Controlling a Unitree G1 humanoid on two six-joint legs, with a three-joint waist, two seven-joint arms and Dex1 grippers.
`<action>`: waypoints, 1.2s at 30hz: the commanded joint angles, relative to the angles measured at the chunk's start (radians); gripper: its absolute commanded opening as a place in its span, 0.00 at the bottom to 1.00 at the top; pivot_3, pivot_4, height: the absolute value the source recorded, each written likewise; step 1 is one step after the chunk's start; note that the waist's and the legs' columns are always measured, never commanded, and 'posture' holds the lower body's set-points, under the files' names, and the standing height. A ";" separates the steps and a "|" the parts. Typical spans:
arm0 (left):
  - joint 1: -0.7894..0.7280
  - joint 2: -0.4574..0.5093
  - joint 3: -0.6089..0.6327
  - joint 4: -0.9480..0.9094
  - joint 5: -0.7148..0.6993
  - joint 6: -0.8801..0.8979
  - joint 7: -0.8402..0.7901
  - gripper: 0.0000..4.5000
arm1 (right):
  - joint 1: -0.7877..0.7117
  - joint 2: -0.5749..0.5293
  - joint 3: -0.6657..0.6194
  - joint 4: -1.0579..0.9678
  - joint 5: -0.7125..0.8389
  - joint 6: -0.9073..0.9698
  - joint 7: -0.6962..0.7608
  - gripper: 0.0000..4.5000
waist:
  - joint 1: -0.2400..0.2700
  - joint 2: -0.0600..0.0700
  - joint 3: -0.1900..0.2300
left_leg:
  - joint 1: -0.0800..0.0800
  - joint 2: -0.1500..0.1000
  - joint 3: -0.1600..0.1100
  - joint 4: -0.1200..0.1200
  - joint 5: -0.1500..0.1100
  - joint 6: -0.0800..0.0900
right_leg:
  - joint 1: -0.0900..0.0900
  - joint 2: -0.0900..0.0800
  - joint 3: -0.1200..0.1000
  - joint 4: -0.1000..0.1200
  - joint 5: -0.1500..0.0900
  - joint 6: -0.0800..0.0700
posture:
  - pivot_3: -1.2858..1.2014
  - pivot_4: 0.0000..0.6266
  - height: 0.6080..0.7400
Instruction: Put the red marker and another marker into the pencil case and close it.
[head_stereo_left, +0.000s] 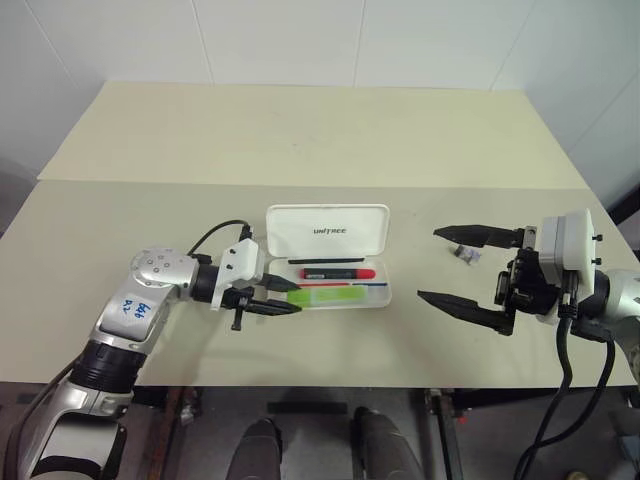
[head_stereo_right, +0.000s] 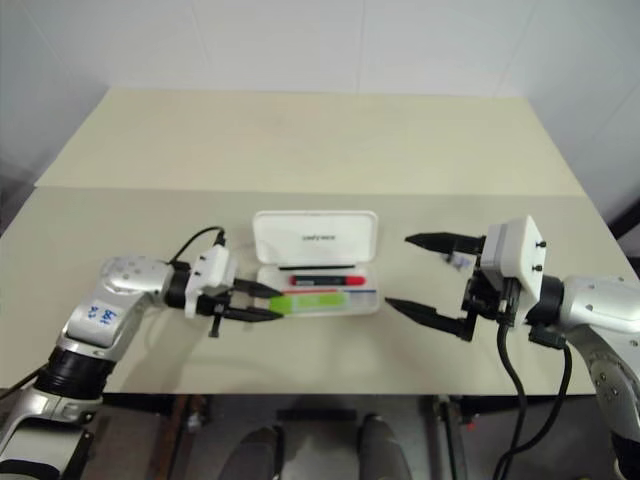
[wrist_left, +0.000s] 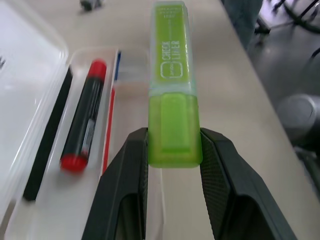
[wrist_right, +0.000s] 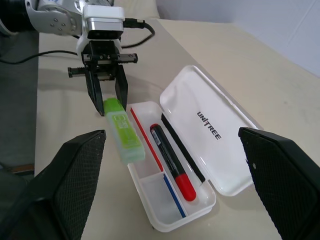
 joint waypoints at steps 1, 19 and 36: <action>-0.011 0.013 0.000 0.005 0.026 -0.010 0.009 0.22 | -0.004 0.005 -0.020 -0.032 0.002 -0.025 -0.019 1.00 | 0.000 0.000 0.000 | 0.000 0.000 0.000 0.000 0.000 0.000 | 0.000 0.000 0.000 0.000 0.000 0.000 | 0.52 0.24 1.00; -0.062 -0.002 -0.031 0.127 0.075 -0.091 -0.030 0.22 | -0.021 0.024 0.028 -0.050 -0.002 -0.032 -0.059 1.00 | 0.001 0.000 0.000 | 0.000 0.000 0.000 0.000 0.000 0.000 | 0.000 0.000 0.000 0.000 0.000 0.000 | 0.52 0.24 1.00; -0.140 -0.029 -0.055 0.176 0.098 -0.075 -0.044 0.22 | 0.009 0.051 0.031 -0.082 -0.004 -0.032 -0.098 1.00 | 0.001 0.000 0.000 | 0.000 0.000 0.000 0.000 0.000 0.001 | 0.000 0.000 0.000 0.002 0.001 0.001 | 0.52 0.24 1.00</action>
